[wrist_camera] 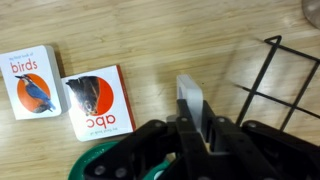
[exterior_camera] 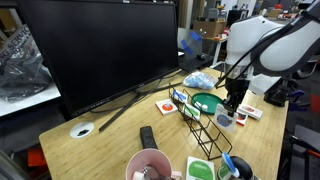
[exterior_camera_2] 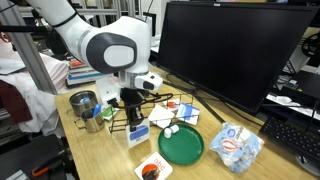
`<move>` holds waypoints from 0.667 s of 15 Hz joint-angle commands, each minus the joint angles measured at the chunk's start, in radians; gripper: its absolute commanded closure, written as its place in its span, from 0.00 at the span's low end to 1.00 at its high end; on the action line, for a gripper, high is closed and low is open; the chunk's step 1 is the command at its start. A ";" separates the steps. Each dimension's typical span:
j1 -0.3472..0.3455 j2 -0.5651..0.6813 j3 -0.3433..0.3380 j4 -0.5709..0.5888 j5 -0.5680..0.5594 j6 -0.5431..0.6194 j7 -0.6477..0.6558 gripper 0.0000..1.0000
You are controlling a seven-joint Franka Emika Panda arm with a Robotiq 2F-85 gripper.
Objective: Pick up the object with zebra tag and put it on the table
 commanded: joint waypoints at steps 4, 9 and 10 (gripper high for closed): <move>0.007 0.005 0.000 -0.008 0.003 0.036 -0.014 0.96; 0.008 0.007 0.000 -0.005 0.005 0.031 -0.023 0.53; 0.008 0.007 0.000 -0.004 0.007 0.031 -0.026 0.47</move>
